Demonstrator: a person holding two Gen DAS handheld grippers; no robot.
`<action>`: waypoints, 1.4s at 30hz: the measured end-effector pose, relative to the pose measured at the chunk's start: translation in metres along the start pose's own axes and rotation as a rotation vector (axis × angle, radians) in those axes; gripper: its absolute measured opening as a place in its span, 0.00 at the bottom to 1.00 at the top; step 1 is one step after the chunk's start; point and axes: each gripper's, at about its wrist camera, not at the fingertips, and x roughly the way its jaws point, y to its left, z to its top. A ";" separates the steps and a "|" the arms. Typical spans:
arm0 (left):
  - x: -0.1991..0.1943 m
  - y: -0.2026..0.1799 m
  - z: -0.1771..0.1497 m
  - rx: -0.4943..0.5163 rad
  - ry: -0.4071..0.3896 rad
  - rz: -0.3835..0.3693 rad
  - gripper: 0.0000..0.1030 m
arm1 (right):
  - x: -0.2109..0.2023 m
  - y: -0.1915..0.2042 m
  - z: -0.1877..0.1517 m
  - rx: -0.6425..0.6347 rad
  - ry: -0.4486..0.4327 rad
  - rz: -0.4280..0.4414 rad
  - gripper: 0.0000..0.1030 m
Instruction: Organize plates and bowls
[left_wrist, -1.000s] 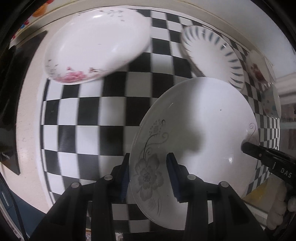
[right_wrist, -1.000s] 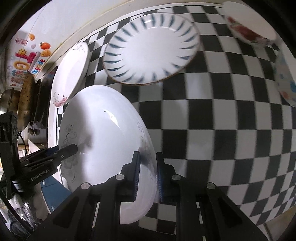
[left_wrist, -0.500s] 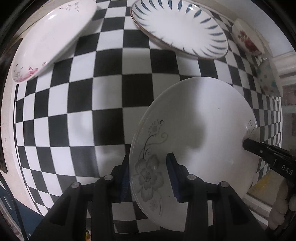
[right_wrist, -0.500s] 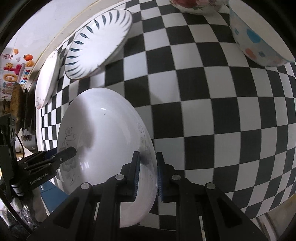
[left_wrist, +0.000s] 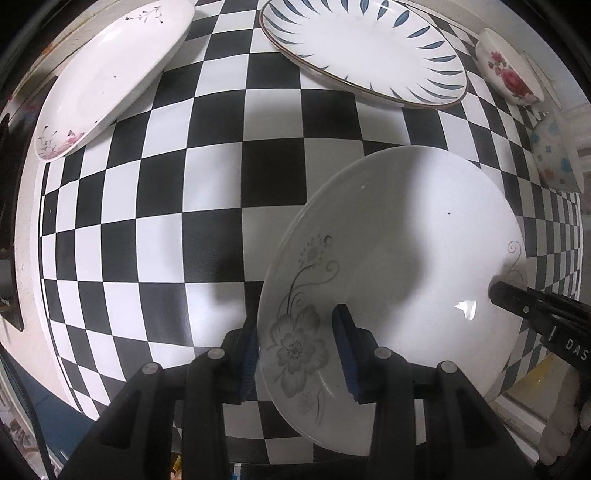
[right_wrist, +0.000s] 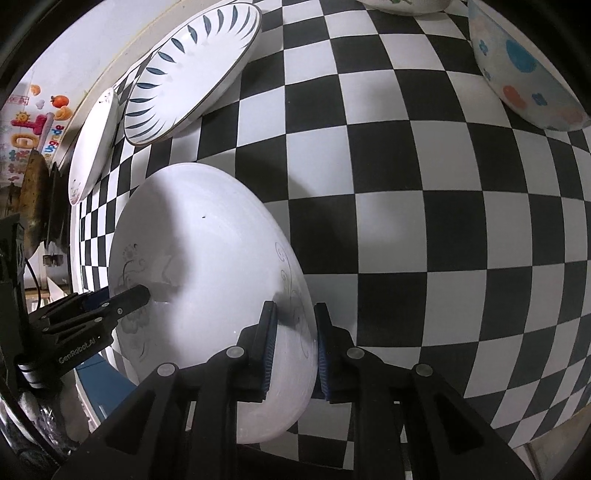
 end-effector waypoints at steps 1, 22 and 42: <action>0.000 0.000 0.001 -0.007 0.000 0.001 0.35 | 0.001 0.001 0.001 -0.006 0.002 0.000 0.21; -0.089 0.051 -0.003 -0.204 -0.211 0.028 0.36 | -0.057 0.010 0.024 -0.120 -0.023 0.019 0.22; -0.038 0.284 0.114 -0.498 -0.157 -0.135 0.43 | 0.018 0.248 0.215 -0.231 0.009 0.127 0.69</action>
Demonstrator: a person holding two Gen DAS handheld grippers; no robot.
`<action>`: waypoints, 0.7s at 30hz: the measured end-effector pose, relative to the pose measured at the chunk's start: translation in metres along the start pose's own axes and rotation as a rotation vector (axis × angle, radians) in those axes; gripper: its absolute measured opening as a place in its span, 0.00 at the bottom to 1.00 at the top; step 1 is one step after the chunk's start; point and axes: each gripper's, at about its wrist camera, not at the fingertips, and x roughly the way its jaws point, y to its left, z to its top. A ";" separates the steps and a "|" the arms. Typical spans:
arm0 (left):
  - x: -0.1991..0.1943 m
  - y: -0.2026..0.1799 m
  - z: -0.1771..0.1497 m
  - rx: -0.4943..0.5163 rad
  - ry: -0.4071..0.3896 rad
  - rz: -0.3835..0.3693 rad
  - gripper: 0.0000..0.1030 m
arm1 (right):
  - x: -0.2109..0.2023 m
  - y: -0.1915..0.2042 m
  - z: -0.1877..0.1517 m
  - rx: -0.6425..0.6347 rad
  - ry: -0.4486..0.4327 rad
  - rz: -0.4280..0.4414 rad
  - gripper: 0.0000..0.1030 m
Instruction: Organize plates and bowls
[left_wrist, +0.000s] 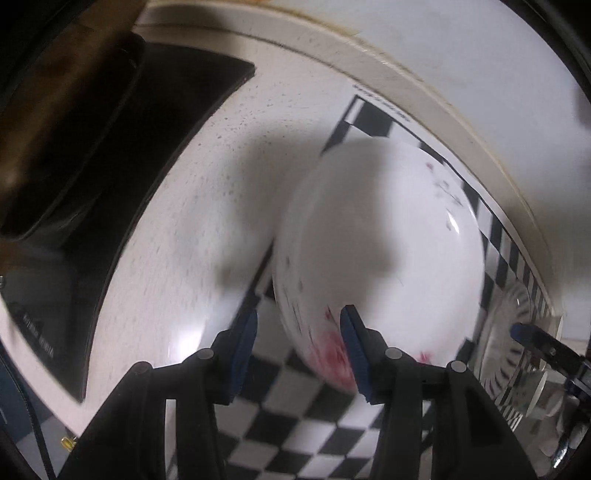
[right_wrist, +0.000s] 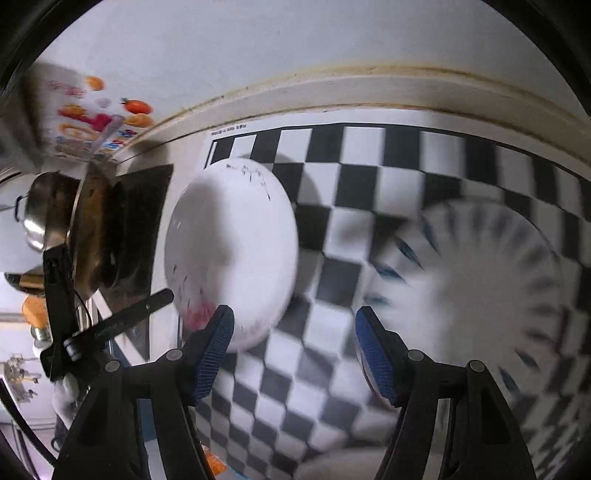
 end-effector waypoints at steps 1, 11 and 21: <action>0.005 0.001 0.005 0.000 0.008 -0.005 0.43 | 0.010 0.002 0.006 0.001 0.009 -0.005 0.69; 0.039 -0.013 0.034 0.083 0.050 0.007 0.43 | 0.069 0.008 0.056 0.014 0.094 -0.042 0.67; 0.042 -0.023 0.026 0.135 0.039 0.044 0.30 | 0.089 0.009 0.050 -0.007 0.145 -0.051 0.26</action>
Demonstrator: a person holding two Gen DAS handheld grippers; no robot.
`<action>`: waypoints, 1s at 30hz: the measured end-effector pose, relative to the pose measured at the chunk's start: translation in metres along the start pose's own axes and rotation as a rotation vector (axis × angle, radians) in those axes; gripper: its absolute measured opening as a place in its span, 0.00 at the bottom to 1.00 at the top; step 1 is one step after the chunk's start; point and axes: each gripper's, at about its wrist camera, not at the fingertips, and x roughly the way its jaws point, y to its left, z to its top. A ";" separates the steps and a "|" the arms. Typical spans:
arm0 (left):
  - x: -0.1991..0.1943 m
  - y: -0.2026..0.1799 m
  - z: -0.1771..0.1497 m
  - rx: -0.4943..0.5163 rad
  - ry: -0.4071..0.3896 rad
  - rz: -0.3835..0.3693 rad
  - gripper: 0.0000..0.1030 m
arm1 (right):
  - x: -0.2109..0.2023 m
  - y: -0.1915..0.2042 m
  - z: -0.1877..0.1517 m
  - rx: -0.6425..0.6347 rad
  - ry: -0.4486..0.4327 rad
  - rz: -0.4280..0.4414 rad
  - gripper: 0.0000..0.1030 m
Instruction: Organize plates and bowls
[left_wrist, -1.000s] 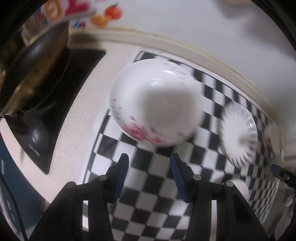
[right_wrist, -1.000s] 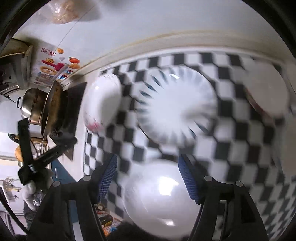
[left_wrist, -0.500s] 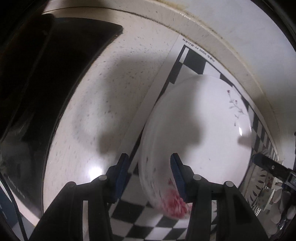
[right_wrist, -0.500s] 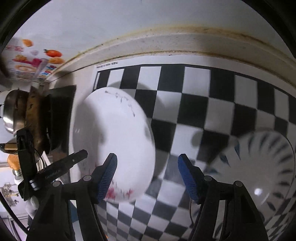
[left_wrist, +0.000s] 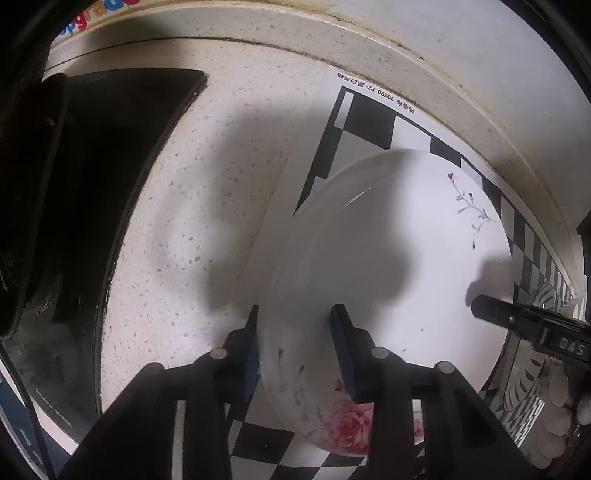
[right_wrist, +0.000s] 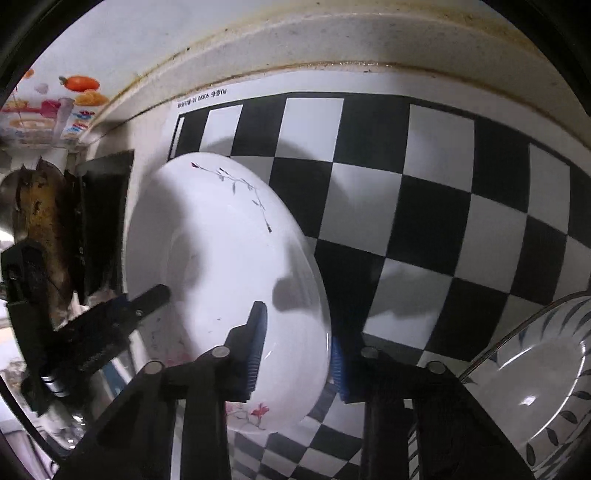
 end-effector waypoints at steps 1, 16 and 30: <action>0.000 0.002 -0.002 -0.009 0.000 -0.008 0.28 | 0.000 0.000 -0.001 -0.002 -0.012 -0.024 0.22; -0.018 0.016 -0.006 -0.011 -0.015 -0.026 0.22 | -0.009 -0.009 -0.014 0.015 -0.029 -0.006 0.16; -0.052 0.008 -0.022 0.013 -0.061 -0.057 0.22 | -0.038 0.000 -0.037 -0.011 -0.096 0.000 0.15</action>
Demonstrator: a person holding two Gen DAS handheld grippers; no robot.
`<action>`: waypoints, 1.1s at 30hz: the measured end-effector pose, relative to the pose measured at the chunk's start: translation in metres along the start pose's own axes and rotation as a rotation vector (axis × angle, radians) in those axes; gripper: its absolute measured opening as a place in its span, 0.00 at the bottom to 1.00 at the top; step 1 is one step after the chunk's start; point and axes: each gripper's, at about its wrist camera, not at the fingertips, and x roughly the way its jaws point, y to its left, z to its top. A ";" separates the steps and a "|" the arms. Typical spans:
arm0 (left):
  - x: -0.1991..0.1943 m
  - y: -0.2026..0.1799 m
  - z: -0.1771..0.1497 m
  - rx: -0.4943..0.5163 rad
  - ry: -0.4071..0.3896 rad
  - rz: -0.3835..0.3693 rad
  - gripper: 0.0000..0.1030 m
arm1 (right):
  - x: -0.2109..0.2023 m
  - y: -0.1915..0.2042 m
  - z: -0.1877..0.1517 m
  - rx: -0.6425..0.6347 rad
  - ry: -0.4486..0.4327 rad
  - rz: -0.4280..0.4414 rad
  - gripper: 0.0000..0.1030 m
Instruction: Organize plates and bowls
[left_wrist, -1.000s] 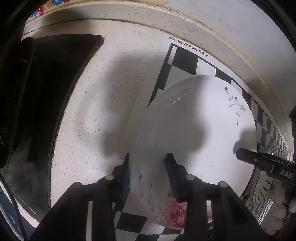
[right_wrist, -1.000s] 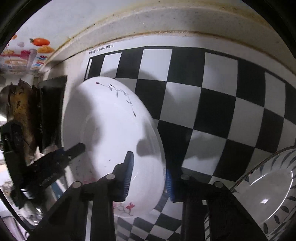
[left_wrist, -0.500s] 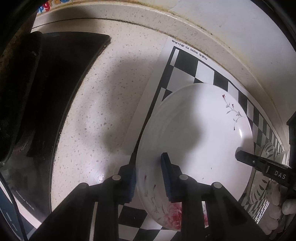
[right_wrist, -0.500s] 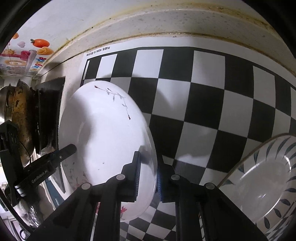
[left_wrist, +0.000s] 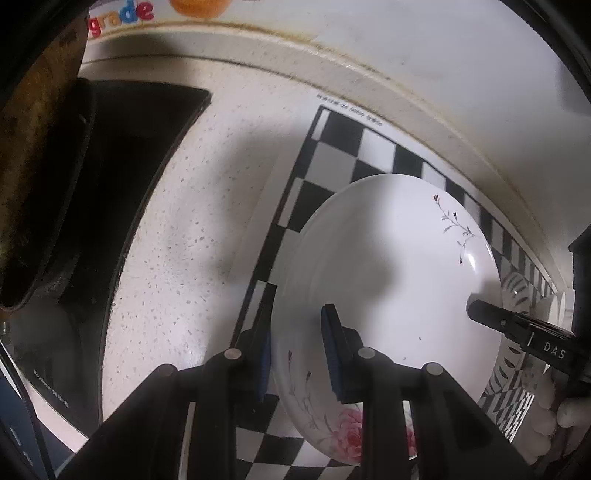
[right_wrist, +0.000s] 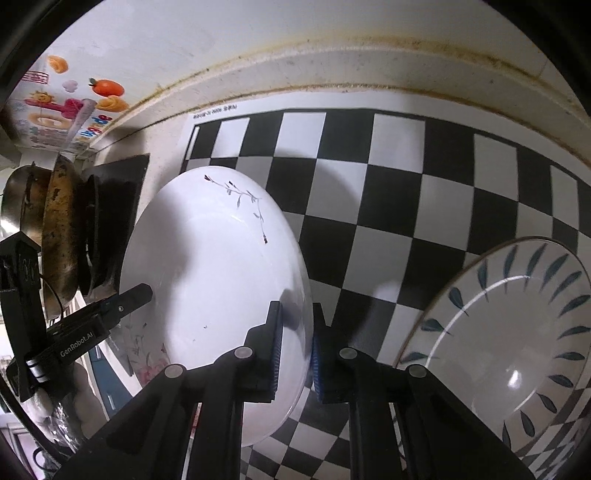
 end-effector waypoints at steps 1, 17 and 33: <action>-0.003 -0.002 -0.001 0.005 -0.004 -0.001 0.22 | -0.004 -0.001 0.000 0.000 -0.005 0.003 0.15; -0.081 -0.068 -0.052 0.114 -0.104 -0.047 0.22 | -0.107 -0.027 -0.073 0.007 -0.138 0.049 0.14; -0.095 -0.151 -0.155 0.224 -0.082 -0.091 0.22 | -0.182 -0.108 -0.214 0.062 -0.211 0.063 0.14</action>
